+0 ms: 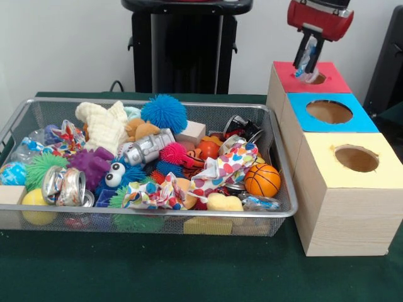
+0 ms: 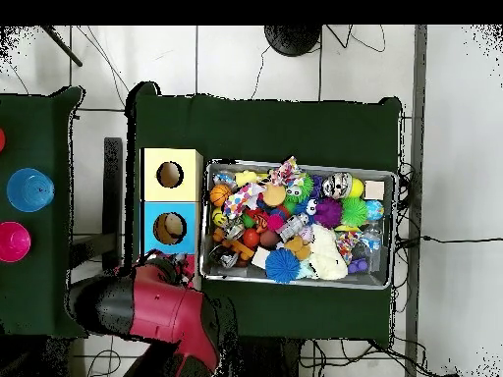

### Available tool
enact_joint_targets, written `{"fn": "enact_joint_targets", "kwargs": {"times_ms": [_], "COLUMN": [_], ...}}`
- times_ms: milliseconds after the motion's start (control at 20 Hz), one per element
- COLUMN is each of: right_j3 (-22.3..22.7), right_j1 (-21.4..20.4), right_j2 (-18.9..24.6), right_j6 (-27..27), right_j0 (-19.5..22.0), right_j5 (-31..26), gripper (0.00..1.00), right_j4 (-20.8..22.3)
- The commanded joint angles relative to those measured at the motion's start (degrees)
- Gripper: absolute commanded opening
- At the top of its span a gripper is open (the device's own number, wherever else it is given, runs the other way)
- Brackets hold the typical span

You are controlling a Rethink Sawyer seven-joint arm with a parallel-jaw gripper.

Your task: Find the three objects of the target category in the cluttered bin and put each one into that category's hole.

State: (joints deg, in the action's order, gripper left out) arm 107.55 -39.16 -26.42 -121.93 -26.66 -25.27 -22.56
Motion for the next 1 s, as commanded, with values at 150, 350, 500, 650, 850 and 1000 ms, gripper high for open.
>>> {"fn": "enact_joint_targets", "kwargs": {"times_ms": [150, 350, 500, 650, 850, 1000], "right_j3": [-1.1, -2.1, -2.1, -1.3, 0.3, -0.2], "right_j1": [6.4, 8.8, 11.1, 13.4, 13.0, 11.8], "right_j2": [2.9, 1.9, 1.0, 0.6, 2.7, 1.7], "right_j6": [-19.1, -20.5, -22.0, -24.1, -27.0, -27.0], "right_j0": [-0.3, -2.3, -4.5, -6.7, -7.3, -8.1], "right_j5": [4.1, 4.7, 6.6, 9.5, 12.8, 9.6], "gripper": [0.00, 0.00, 0.00, 0.00, 0.00, 0.00], "right_j4": [-5.8, -6.5, -7.4, -9.5, -14.1, -15.5]}}
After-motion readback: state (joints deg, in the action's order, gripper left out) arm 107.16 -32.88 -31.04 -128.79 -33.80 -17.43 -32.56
